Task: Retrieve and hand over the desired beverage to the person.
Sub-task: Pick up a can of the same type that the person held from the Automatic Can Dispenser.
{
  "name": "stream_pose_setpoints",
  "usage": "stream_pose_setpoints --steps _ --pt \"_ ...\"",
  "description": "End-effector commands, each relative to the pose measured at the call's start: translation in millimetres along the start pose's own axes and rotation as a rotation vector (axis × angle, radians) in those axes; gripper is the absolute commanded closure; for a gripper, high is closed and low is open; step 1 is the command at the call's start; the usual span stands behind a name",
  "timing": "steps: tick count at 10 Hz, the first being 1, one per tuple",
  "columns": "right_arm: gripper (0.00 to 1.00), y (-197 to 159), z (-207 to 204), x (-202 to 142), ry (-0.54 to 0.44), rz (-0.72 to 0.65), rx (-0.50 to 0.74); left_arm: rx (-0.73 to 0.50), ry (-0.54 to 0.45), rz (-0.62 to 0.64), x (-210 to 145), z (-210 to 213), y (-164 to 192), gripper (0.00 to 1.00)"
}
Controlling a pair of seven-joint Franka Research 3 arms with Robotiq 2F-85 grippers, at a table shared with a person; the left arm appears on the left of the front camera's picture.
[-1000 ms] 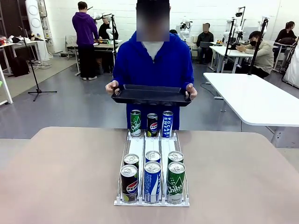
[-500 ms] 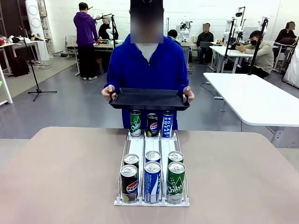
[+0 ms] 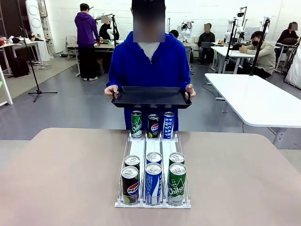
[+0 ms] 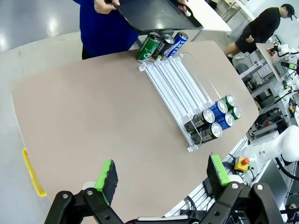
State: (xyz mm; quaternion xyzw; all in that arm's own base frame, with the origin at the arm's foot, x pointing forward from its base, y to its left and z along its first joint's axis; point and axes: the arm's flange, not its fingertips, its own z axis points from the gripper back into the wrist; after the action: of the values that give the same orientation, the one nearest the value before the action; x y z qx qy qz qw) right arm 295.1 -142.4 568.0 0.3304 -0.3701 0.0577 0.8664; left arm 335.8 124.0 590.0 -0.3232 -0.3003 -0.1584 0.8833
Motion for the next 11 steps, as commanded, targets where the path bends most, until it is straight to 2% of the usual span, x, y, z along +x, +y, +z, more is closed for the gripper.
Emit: stream_pose_setpoints --steps 1,11 --pt "0.0 -2.1 -2.0 2.2 -0.013 0.009 0.017 -0.013 -0.012 -0.022 1.5 0.6 2.3 0.0" --pt "0.0 -2.1 -2.0 2.2 -0.013 0.009 0.017 -0.013 -0.012 -0.022 1.5 0.6 2.3 0.0"
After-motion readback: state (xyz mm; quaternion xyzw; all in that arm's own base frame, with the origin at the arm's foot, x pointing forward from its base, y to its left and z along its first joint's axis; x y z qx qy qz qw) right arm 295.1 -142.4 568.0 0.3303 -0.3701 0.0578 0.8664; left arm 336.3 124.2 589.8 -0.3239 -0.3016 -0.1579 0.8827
